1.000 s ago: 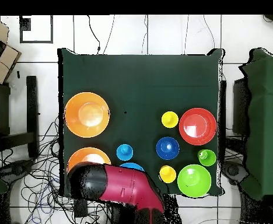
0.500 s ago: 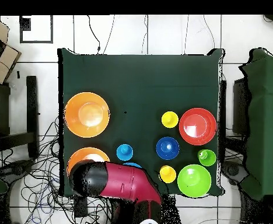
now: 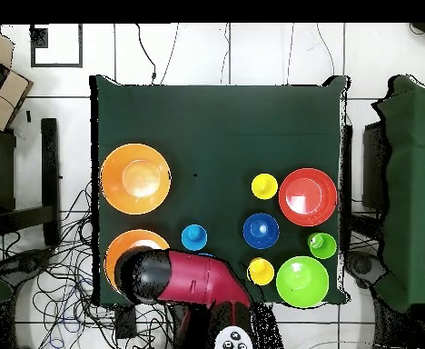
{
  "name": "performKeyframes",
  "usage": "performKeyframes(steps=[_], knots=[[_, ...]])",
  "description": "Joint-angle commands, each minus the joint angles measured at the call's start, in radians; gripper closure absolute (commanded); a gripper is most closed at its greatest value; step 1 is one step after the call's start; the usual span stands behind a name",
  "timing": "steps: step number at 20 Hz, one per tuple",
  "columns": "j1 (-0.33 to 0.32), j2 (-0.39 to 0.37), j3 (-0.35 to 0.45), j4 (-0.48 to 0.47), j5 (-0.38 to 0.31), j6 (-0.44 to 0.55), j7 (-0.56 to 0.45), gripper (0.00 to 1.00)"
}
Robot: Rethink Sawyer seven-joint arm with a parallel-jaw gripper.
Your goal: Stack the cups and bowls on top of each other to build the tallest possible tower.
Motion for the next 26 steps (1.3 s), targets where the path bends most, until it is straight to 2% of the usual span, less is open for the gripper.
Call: performKeyframes(steps=[1, 11, 26], knots=[[-0.025, 0.087, 0.074, -0.022, -0.074, -0.104, 0.001, 0.0], [-0.038, 0.186, 0.072, -0.067, -0.093, -0.163, 0.015, 0.0], [-0.047, 0.208, 0.075, -0.079, -0.103, -0.192, 0.025, 0.0]])
